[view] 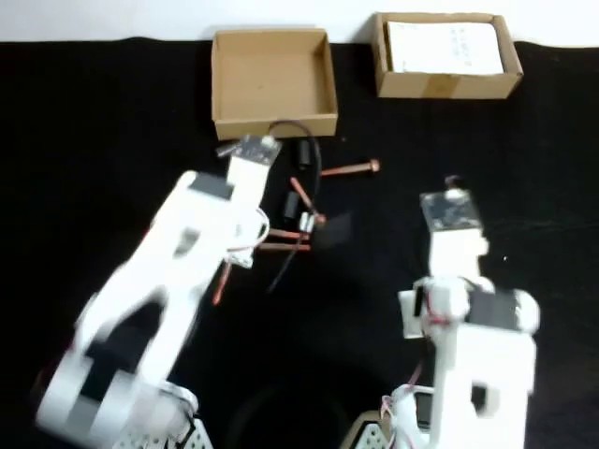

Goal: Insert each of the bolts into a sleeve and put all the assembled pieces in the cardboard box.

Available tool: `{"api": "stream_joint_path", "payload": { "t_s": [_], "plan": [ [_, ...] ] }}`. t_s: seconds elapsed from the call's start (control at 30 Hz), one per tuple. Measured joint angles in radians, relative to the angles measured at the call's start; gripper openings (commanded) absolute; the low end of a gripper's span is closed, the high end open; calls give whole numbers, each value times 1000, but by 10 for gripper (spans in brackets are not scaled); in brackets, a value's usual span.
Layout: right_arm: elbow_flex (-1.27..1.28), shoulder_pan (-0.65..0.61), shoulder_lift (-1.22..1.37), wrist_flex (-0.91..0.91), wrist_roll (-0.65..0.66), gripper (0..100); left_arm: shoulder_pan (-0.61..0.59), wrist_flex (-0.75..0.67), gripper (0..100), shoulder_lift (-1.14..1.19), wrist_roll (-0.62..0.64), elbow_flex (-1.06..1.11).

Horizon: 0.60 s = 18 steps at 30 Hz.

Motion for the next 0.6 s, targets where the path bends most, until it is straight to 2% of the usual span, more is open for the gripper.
{"api": "stream_joint_path", "payload": {
  "t_s": [0.1,0.2,0.3,0.37,0.5,0.6],
  "plan": [
    [-6,-41,-178,8,-75,7,-3,-20,9,-270,-72,127],
    [52,-149,-365,-52,-250,7,-12,-29,9,-505,-98,219],
    [203,-285,-509,-232,-445,7,-48,-69,9,-674,-104,245],
    [347,-374,-585,-393,-526,7,-66,-109,9,-733,-104,250],
    [671,-526,-692,-775,-557,7,-66,-209,9,-773,-104,250],
    [858,-621,-726,-1051,-440,7,-32,-262,9,-775,-104,224]
  ]
}}
